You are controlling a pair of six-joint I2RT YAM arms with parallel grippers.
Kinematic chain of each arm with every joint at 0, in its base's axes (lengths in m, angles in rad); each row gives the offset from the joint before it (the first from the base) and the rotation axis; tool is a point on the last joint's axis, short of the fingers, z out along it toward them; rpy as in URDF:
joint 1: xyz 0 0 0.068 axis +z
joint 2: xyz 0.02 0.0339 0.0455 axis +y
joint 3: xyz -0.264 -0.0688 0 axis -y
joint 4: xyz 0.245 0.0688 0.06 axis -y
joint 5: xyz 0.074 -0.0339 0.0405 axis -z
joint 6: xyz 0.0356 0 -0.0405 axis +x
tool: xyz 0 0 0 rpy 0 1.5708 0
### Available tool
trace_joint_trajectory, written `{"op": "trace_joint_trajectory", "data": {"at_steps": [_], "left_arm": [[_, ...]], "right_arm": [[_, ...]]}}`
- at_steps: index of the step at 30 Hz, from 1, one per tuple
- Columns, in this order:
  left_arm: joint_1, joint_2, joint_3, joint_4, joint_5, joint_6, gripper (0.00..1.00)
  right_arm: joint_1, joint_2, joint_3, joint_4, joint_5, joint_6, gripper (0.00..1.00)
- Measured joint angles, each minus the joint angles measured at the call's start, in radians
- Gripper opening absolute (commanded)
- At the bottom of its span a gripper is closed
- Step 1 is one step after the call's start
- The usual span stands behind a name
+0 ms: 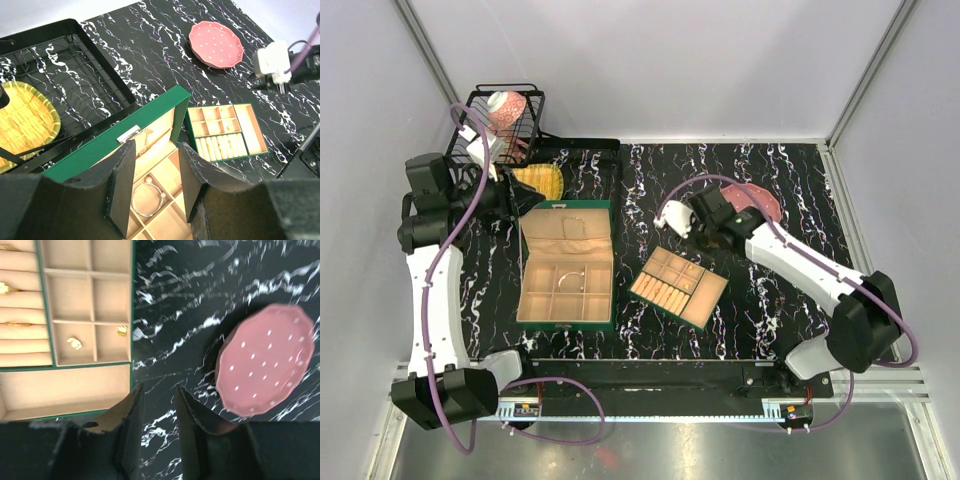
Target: Organize the mixed jewelry
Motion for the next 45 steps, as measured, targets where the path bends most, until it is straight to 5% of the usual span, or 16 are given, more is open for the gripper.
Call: {"op": "trace_joint_trajectory", "data": {"at_steps": [8,22,45], "left_arm": [[0.0,-0.055,0.0,-0.027,-0.044,0.047,0.5],[0.0,-0.098,-0.042,-0.034,-0.085,0.102,0.62],[0.0,-0.118,-0.085,-0.033,-0.131,0.105,0.63]], "right_arm": [[-0.183,0.107,0.032,-0.057,-0.084,0.137,0.38],[-0.189,0.197,-0.042,-0.054,-0.193,0.169,0.39],[-0.19,0.118,-0.201,-0.085,-0.193,0.283,0.4]]}}
